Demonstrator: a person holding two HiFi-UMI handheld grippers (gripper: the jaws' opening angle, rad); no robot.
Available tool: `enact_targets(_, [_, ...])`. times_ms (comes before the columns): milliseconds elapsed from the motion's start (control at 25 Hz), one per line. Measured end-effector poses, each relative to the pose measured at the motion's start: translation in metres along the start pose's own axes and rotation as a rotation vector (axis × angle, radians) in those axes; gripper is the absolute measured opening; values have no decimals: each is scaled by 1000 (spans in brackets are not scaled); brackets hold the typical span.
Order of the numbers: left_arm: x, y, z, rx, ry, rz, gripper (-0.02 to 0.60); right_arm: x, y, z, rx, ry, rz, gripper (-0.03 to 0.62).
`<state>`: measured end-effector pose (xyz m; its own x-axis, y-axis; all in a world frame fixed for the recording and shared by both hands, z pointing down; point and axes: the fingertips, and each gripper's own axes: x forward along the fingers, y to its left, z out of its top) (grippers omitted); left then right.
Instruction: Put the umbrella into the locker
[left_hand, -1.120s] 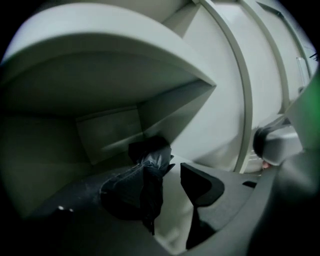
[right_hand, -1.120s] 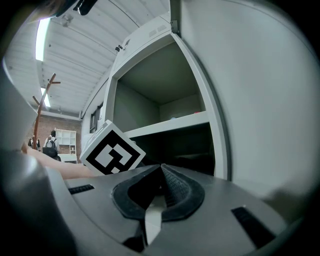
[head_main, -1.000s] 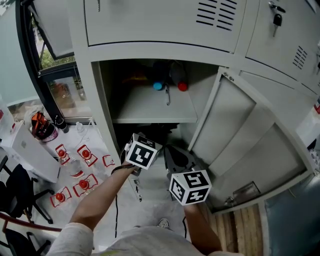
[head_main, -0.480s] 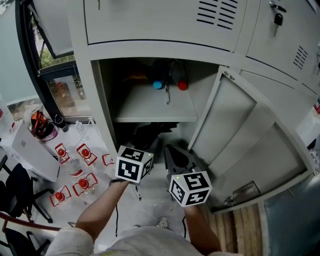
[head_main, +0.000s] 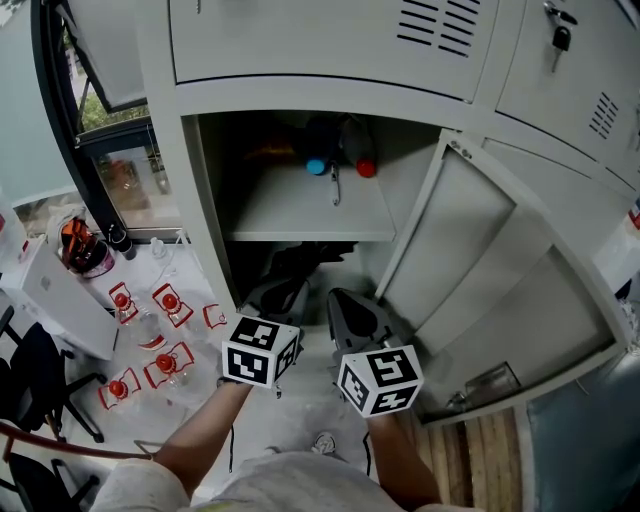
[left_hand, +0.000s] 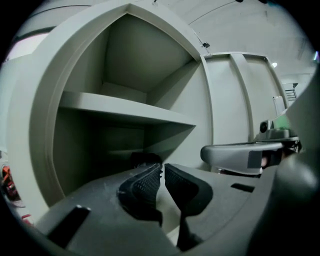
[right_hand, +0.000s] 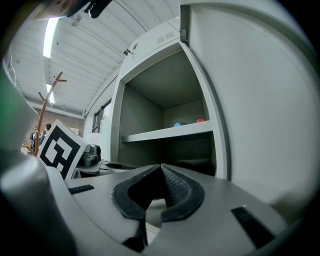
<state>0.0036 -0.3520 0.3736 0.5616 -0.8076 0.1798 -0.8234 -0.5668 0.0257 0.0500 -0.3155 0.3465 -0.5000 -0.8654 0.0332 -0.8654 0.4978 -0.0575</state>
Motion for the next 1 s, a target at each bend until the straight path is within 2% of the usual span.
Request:
enact_targets(240, [-12,-1,-4,-18,-34,12,17,1,10,1,-22,-12,37,3])
enact_targets(1000, [-16,1,-9,-45,-35,14,11,2,12,-1,-36,11,30,3])
